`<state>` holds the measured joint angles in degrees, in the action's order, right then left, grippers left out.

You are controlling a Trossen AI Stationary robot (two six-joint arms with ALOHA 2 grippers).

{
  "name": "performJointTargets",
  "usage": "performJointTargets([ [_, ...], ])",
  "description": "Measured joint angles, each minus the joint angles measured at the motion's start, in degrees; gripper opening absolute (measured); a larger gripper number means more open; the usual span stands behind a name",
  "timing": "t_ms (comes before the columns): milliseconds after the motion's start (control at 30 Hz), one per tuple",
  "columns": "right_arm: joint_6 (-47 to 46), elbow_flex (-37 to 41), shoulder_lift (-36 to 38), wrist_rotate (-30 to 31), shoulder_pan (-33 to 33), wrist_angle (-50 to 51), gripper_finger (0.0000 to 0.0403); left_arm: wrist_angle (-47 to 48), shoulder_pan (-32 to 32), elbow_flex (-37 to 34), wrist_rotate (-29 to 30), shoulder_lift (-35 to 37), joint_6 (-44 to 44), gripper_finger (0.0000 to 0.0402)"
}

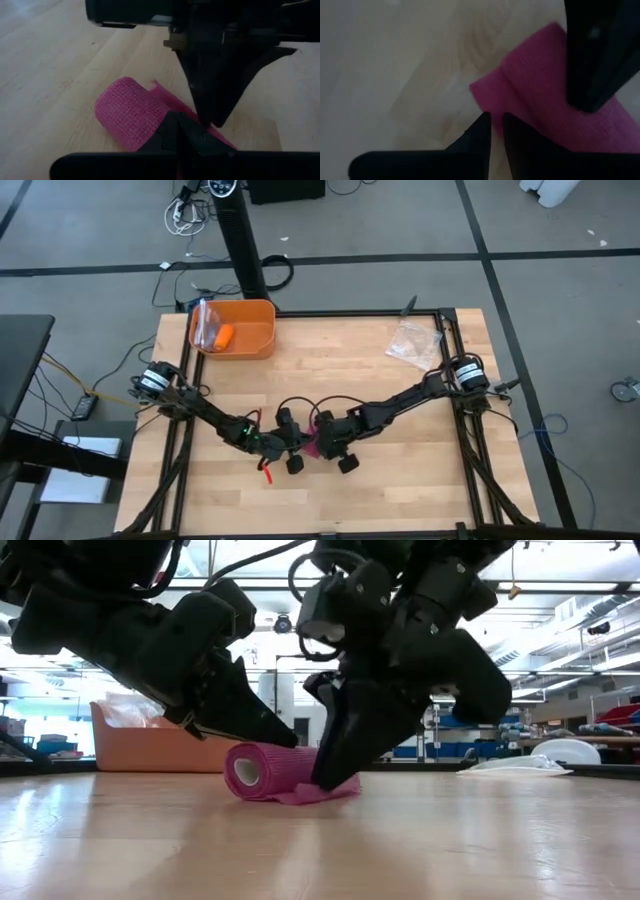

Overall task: Roll bandage
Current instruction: Roll the pink bandage

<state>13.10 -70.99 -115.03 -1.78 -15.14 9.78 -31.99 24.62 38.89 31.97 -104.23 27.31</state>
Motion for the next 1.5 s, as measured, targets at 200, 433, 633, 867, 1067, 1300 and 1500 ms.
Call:
performJointTargets([
  [200, -2.57, -0.58, 0.55, -1.28, -0.6, 2.24, 0.0062, 0.12, 0.0, 0.0, 0.0, -0.02, -0.07, 0.0],
  [433, -2.97, -0.49, 1.71, 4.85, -2.01, 2.61, 0.0067, 0.09, 0.0, 0.0, -0.09, -0.02, -0.22, 0.0],
  [633, -1.36, -0.52, 1.8, 1.5, 0.47, 2.6, 0.008, 0.02, 0.0, -0.03, -0.12, -0.04, -0.28, 0.0],
  [867, 0.55, -0.52, 1.8, -3.16, 2.21, 4.03, 0.0077, 0.07, 0.0, -0.04, -0.11, -0.04, -0.28, 0.0],
  [1067, 0.74, -0.52, 1.8, -3.44, 2.19, 3.77, 0.0071, 0.03, 0.0, -0.04, -0.11, -0.04, -0.27, 0.0],
  [1300, 3.02, -0.52, 1.78, -2.5, 2.21, 2.21, 0.0077, 0.04, 0.0, -0.04, -0.13, -0.04, -0.26, 0.0],
  [1500, 3.96, -0.52, 1.75, -3.91, 2.54, 2.28, 0.008, 0.04, -0.01, -0.04, -0.13, -0.04, -0.26, 0.0],
])
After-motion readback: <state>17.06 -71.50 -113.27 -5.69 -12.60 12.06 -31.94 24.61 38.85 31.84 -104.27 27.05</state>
